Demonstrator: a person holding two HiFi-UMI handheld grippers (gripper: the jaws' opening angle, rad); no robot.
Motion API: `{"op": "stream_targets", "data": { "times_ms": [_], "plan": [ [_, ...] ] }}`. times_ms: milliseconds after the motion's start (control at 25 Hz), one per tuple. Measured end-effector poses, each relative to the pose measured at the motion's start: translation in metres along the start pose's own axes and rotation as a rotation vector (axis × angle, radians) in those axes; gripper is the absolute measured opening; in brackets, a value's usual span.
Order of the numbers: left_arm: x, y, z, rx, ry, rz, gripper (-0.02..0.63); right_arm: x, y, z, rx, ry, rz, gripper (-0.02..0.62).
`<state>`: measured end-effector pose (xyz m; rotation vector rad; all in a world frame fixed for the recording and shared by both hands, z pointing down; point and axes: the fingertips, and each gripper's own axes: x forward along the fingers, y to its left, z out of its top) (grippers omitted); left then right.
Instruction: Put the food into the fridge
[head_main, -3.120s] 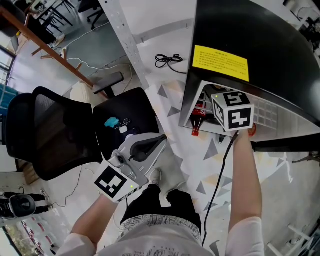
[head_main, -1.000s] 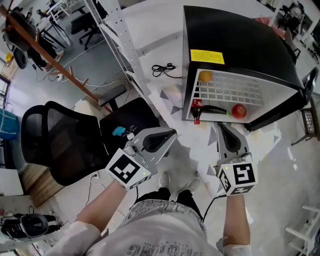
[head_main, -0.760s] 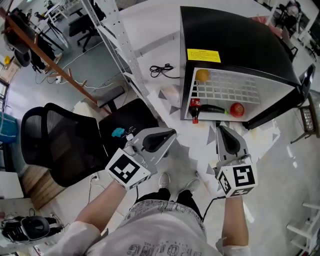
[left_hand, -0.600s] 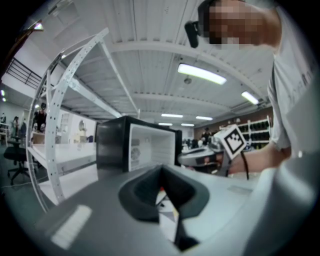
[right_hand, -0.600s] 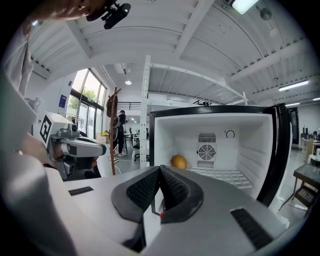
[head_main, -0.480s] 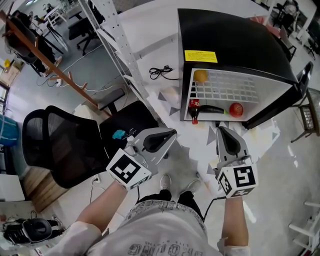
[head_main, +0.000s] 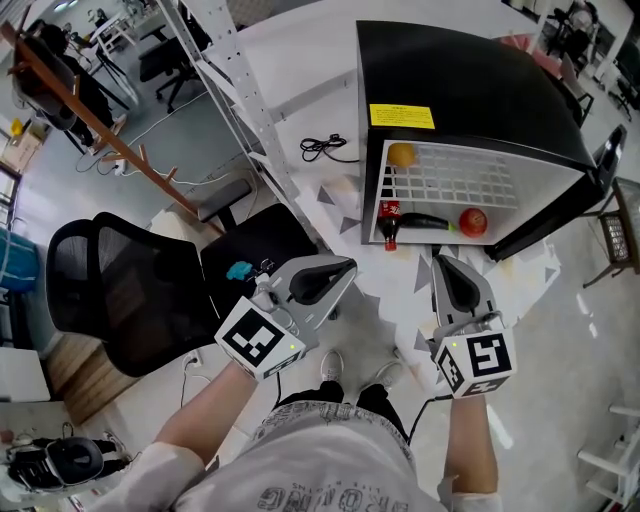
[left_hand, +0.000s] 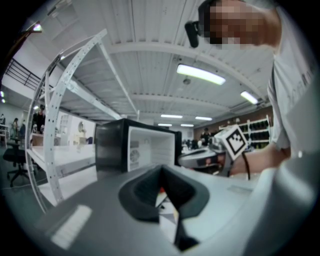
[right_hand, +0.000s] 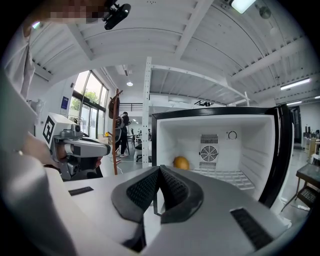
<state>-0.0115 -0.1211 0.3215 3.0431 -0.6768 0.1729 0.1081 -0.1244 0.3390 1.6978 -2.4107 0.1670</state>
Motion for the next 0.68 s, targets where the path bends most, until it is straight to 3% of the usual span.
{"op": "stream_targets", "data": {
  "times_ms": [680],
  "plan": [
    [0.007, -0.0005, -0.0002, -0.011, 0.0, 0.015, 0.006, 0.0036, -0.0049, 0.0002, 0.01, -0.001, 0.026, 0.002]
  ]
}}
